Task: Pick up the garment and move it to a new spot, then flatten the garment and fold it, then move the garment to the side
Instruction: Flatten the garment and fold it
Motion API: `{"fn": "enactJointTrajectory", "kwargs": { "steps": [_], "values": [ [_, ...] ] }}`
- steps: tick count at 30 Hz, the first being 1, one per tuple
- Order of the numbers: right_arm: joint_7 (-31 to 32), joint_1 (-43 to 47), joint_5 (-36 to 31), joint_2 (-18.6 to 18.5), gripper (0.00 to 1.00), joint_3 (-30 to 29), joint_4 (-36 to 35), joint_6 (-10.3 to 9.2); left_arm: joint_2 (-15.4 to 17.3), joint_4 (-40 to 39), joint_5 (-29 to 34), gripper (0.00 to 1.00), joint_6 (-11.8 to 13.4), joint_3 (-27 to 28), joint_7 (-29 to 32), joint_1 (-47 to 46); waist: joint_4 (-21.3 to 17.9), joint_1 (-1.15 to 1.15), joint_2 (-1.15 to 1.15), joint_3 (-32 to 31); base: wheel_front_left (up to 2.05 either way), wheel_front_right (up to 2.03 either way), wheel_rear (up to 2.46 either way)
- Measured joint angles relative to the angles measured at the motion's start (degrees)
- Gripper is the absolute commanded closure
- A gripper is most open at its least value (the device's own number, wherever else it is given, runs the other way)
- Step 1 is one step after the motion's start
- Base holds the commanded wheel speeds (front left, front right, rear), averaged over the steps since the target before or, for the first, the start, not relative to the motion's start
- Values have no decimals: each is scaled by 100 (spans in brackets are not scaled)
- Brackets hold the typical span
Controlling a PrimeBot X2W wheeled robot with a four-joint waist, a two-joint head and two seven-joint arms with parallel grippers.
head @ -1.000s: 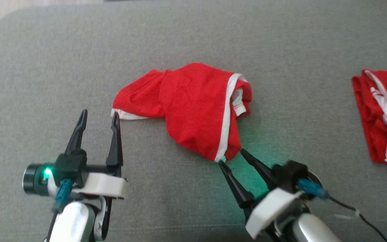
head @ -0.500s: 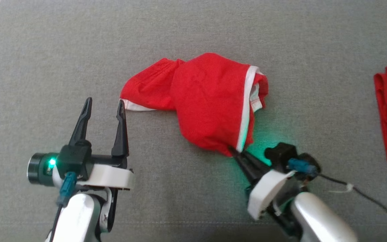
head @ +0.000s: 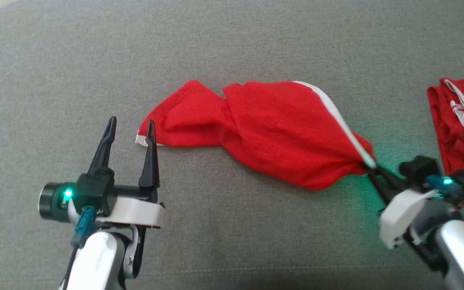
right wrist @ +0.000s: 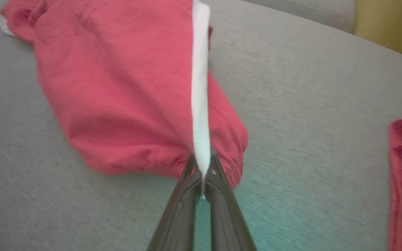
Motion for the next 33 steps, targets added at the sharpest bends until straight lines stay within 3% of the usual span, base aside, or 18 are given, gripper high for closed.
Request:
{"fn": "enactJointTrajectory", "kwargs": {
  "steps": [3, 4, 5, 12, 22, 27, 33],
  "values": [
    [-104, 28, -38, -63, 100, -367, 120, 0, -14, 10, 30, 0, -45, 8, 0, 2, -18, 0, 0, -19, 0, 0, 0],
    [-190, 27, -30, -51, 61, -501, 165, 0, -15, 14, 34, 0, -46, 18, 0, 5, -23, 0, 0, -25, 0, 0, 0],
    [-264, 27, -22, -21, 0, -610, 212, 0, -15, 20, 34, 0, -47, 32, 0, 8, -30, 0, 0, -33, 0, 0, 0],
    [-766, 218, 92, 595, 0, -1133, 203, 0, -13, 69, 34, 0, -90, 156, 0, 49, -85, 0, 0, -137, 0, 0, 0],
    [-1562, 898, -79, 1348, 0, -1802, -1084, 0, 11, 145, 60, 0, -89, 204, 0, 337, -180, 0, 0, -427, 0, 0, 0],
    [-1658, 1227, -235, 1737, 0, -1937, -1543, 0, 40, 153, 83, 0, -82, 234, 0, 476, -215, 0, 0, -568, 0, 0, 0],
    [-1673, 1439, -331, 1909, 0, -1946, -1774, 0, 85, 196, 82, 0, -82, 252, 0, 593, -256, 0, 0, -674, 0, 0, 0]
  ]
}}
